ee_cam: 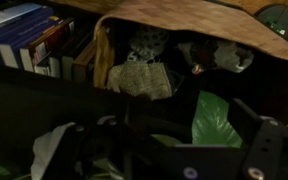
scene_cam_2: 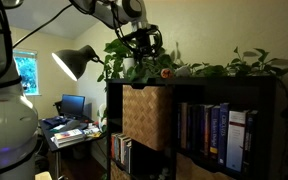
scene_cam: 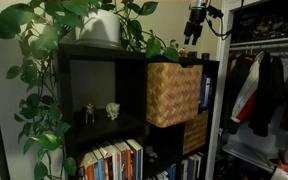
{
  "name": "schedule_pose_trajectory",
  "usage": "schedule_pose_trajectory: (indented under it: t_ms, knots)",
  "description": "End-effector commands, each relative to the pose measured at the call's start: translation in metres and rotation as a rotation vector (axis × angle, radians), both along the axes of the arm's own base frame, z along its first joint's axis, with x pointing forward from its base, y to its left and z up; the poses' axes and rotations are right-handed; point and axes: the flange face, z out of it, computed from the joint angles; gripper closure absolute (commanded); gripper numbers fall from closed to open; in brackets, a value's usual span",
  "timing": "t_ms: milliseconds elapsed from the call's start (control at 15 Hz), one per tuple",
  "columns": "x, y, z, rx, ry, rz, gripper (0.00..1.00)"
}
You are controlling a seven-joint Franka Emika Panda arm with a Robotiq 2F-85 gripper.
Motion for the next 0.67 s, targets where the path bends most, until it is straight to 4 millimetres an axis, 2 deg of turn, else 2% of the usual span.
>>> schedule_pose_trajectory:
  t_ms: [0,200,333,400,600]
  knots:
    - [-0.032,0.008,-0.019,0.076,0.035,-0.081,0.0]
    - [-0.048,0.015,-0.036,0.106,0.045,-0.127,0.01]
    - [-0.062,0.021,-0.046,0.107,0.045,-0.152,0.26]
    - [-0.069,0.024,-0.05,0.111,0.046,-0.162,0.29]
    - [-0.084,0.034,-0.067,0.128,0.045,-0.197,0.49]
